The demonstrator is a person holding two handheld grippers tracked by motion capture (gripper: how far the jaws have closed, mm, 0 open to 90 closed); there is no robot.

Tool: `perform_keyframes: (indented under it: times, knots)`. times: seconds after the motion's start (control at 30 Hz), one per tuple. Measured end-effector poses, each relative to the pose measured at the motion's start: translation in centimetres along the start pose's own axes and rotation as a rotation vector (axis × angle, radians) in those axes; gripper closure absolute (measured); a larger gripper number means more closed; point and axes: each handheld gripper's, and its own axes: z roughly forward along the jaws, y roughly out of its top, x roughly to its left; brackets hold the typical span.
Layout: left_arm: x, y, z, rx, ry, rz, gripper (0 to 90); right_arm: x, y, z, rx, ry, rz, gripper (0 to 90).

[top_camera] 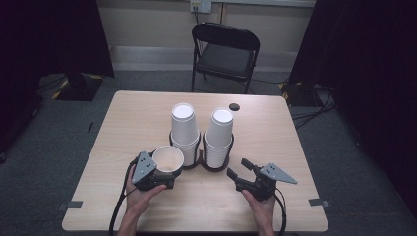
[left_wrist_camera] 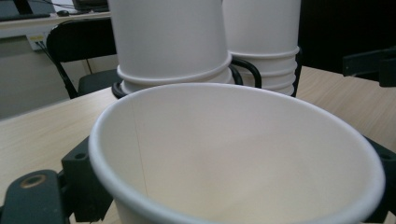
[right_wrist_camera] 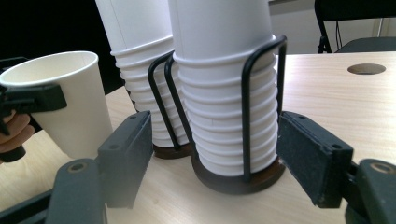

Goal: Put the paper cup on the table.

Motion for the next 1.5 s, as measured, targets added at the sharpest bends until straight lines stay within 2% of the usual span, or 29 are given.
perform_keyframes:
  times: [0.2,0.27,0.3,0.37,0.53,0.67,0.73,0.77,0.93,1.1,1.17,1.23,1.37,1.47,1.5]
  knots:
    - [1.3,-0.1,-0.5,-0.007,0.032,-0.027,10.1,-0.2,-1.2,-0.7,-0.027,-0.023,-0.016,18.9]
    - [1.7,0.0,-0.7,-0.013,0.048,-0.040,10.0,-0.2,-1.7,-0.9,-0.032,-0.061,-0.018,18.9]
    - [2.2,0.0,-0.9,-0.020,0.056,-0.048,9.9,-0.3,-2.1,-1.1,-0.036,-0.097,-0.017,17.8]
    - [2.7,0.1,-1.1,-0.020,0.070,-0.058,9.9,-0.3,-2.7,-1.2,-0.039,-0.109,-0.026,16.1]
    - [3.7,0.0,-1.3,-0.024,0.104,-0.085,9.8,-0.5,-3.6,-1.2,-0.041,-0.123,-0.029,15.8]
    - [4.4,0.1,-1.1,-0.026,0.119,-0.097,9.7,-0.5,-4.0,-0.8,-0.049,-0.121,-0.062,15.8]
    - [4.7,0.3,-1.0,-0.034,0.127,-0.095,9.5,-0.3,-4.0,-0.7,-0.049,-0.135,-0.080,15.8]
    - [4.9,0.6,-1.0,-0.052,0.120,-0.080,9.2,-0.3,-4.0,-0.7,-0.054,-0.134,-0.091,15.6]
    - [5.4,0.9,-0.9,-0.051,0.112,-0.086,8.7,-0.2,-4.0,-0.7,-0.054,-0.130,-0.100,15.5]
    - [6.2,0.7,-0.4,-0.057,0.119,-0.104,8.2,-0.3,-4.1,-0.9,-0.065,-0.125,-0.078,15.5]
    - [6.4,0.6,-0.3,-0.066,0.121,-0.105,8.0,-0.3,-4.1,-0.9,-0.064,-0.127,-0.084,15.5]
    - [6.9,0.6,0.1,-0.049,0.140,-0.112,7.9,-0.2,-4.1,-0.8,-0.058,-0.136,-0.097,15.6]
    - [7.8,0.5,0.5,-0.070,0.149,-0.122,7.7,0.0,-4.1,-0.7,-0.050,-0.147,-0.107,15.6]
    - [8.2,0.4,0.7,-0.064,0.162,-0.121,7.5,0.0,-4.1,-0.7,-0.056,-0.146,-0.109,15.7]
    - [8.5,0.2,1.1,-0.059,0.185,-0.123,7.4,0.0,-4.1,-0.7,-0.054,-0.147,-0.109,15.7]
